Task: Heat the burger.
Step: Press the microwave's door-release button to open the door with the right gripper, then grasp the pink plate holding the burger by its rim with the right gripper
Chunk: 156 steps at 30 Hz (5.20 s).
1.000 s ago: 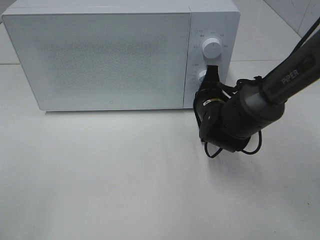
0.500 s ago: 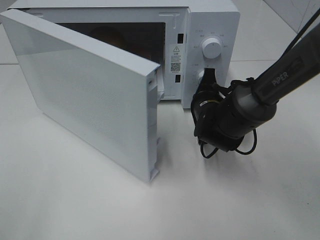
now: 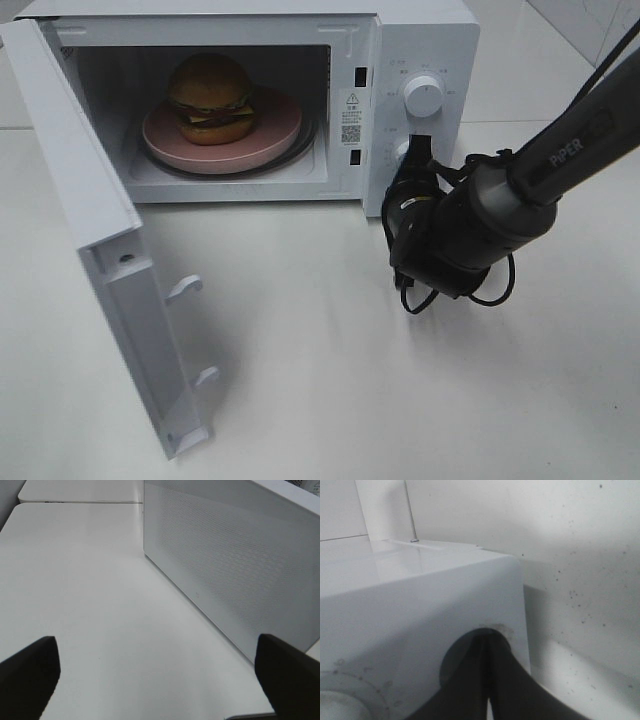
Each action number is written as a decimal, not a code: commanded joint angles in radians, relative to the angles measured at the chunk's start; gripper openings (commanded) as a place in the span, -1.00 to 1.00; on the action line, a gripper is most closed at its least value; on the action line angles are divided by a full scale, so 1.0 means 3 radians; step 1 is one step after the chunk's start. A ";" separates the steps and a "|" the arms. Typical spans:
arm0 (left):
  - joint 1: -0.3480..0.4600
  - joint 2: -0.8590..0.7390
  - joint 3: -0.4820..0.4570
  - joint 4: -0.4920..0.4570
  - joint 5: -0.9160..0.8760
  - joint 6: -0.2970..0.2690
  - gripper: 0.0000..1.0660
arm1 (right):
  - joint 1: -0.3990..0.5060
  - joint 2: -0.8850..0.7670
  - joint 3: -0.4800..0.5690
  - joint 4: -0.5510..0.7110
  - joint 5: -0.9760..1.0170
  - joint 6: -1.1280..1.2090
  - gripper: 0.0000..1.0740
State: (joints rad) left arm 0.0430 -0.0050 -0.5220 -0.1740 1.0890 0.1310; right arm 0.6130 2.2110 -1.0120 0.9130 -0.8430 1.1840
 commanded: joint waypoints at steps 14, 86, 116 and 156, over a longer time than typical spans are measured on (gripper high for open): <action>0.0007 -0.0020 0.0003 -0.0013 -0.0040 -0.0007 0.83 | -0.0087 -0.0357 0.0323 -0.0600 0.0043 0.0053 -1.00; 0.0007 -0.0020 0.0003 -0.0013 -0.0040 -0.0007 0.83 | -0.0093 -0.3013 0.0630 -0.3227 0.5123 -0.3803 -0.74; 0.0007 -0.0020 0.0003 -0.0013 -0.0040 -0.0007 0.83 | -0.0087 -0.3017 0.0630 -0.4250 0.4537 -0.6680 0.55; 0.0007 -0.0020 0.0003 -0.0013 -0.0040 -0.0007 0.83 | 0.0470 -0.1557 -0.0483 -0.4880 0.3767 -0.6503 0.53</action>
State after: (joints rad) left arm 0.0430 -0.0050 -0.5220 -0.1740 1.0890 0.1310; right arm 0.7520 1.7400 -1.1450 -0.5400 0.3010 -0.7830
